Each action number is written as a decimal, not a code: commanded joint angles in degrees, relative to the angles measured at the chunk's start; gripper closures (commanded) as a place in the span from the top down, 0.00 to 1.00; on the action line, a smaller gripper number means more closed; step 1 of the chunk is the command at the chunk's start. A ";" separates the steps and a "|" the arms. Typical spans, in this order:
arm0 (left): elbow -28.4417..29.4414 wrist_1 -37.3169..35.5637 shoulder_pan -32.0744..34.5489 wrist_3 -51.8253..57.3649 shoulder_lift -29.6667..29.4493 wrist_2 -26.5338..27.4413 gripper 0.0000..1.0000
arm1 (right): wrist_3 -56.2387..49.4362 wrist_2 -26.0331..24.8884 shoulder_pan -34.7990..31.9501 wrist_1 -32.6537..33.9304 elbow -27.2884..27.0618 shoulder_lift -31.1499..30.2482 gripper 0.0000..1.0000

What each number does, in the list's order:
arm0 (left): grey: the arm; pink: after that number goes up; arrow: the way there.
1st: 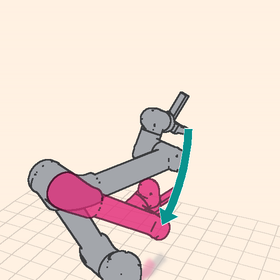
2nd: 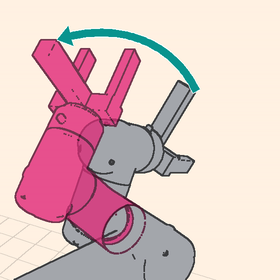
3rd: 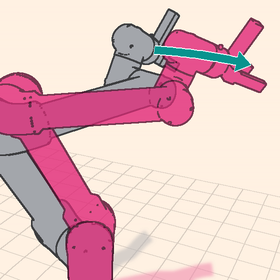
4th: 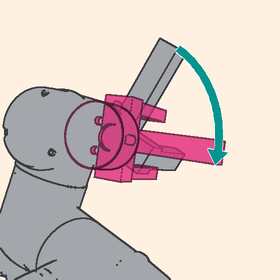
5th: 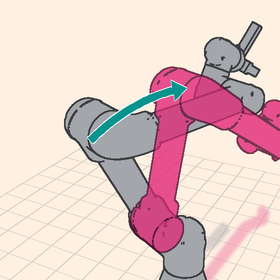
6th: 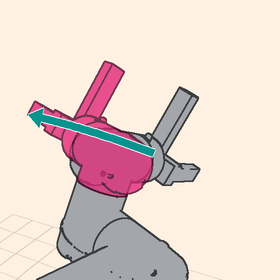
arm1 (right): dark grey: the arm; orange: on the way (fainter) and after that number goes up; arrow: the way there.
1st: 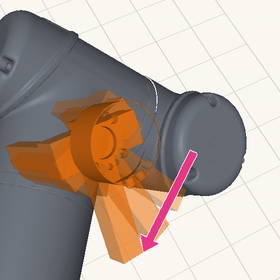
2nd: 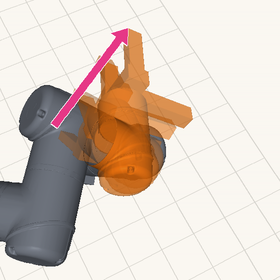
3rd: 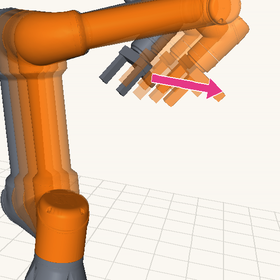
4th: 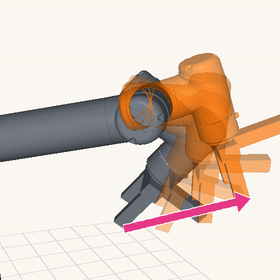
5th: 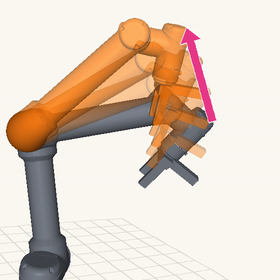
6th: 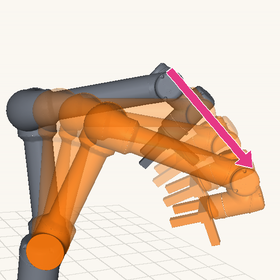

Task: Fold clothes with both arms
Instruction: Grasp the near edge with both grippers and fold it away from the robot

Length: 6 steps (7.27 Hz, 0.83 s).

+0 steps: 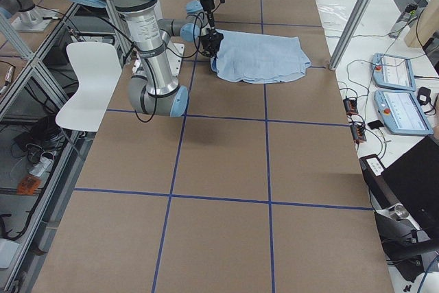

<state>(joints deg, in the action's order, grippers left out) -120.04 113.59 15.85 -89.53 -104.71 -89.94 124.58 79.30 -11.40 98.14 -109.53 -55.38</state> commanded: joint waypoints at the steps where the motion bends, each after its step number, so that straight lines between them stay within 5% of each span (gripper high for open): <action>1: -9.55 -7.29 0.05 -0.03 -0.05 -2.77 0.00 | 0.48 -0.10 3.82 17.27 -17.06 0.18 0.00; 3: -15.82 -15.64 0.05 -0.03 -2.14 -4.26 0.00 | 0.40 -0.19 4.02 20.24 -20.81 1.76 0.00; 6: -11.91 -21.57 6.09 1.18 -8.74 -5.07 0.00 | -6.26 -5.02 0.71 19.28 -15.82 5.71 0.00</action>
<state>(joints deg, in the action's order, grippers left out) -134.03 93.36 19.10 -89.22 -111.47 -94.82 121.18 75.79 -8.40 117.84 -127.40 -51.56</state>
